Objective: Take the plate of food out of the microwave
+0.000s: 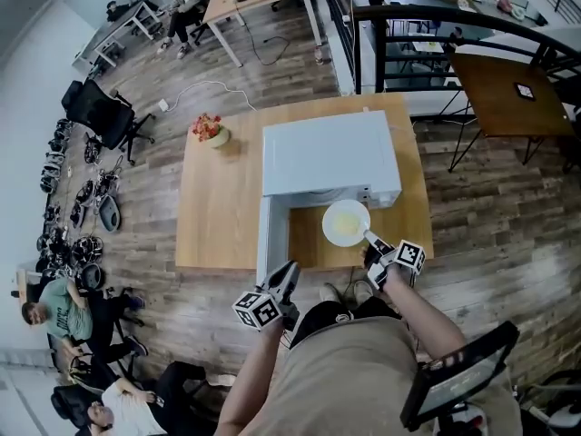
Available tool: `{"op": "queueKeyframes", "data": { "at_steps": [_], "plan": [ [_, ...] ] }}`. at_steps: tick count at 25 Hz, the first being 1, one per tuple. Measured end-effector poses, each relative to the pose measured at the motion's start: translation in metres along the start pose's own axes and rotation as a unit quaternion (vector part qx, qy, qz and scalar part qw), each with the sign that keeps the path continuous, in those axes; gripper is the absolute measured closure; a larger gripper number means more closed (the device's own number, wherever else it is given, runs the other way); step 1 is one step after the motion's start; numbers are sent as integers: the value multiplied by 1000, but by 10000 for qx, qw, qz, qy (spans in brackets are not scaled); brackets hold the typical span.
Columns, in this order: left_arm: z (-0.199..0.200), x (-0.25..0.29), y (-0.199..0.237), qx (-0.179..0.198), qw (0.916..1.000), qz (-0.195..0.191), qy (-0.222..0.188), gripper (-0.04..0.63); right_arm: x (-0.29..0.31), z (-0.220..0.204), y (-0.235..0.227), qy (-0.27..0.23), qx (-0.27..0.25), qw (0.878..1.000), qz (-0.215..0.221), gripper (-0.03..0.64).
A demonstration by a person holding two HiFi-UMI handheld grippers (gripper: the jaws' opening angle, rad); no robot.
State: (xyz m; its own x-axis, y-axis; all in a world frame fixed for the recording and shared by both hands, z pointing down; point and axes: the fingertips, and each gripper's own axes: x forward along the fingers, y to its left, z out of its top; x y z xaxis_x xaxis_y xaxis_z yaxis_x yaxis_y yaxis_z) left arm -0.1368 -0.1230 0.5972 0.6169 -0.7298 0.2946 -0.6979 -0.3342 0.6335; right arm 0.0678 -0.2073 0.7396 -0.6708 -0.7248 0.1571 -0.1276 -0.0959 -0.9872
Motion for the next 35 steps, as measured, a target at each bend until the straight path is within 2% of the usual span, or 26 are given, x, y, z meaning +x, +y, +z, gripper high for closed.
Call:
{"op": "queueKeyframes", "data": {
  "at_steps": [6, 14, 23, 35],
  "plan": [
    [-20, -17, -12, -121, 9996, 177, -174, 592, -33, -4, 17, 144, 14, 9997, 192, 601],
    [-28, -25, -18, -180, 9985, 339, -398, 592, -73, 0, 67, 273, -117, 9975, 645, 601],
    [-35, -29, -27, -273, 9967, 434, -627, 592, -122, 17, 99, 182, -155, 9967, 775, 601],
    [-31, -6, -20, -200, 9964, 500, -650, 592, -151, 51, 107, -9, -300, 9961, 827, 601]
  ]
}}
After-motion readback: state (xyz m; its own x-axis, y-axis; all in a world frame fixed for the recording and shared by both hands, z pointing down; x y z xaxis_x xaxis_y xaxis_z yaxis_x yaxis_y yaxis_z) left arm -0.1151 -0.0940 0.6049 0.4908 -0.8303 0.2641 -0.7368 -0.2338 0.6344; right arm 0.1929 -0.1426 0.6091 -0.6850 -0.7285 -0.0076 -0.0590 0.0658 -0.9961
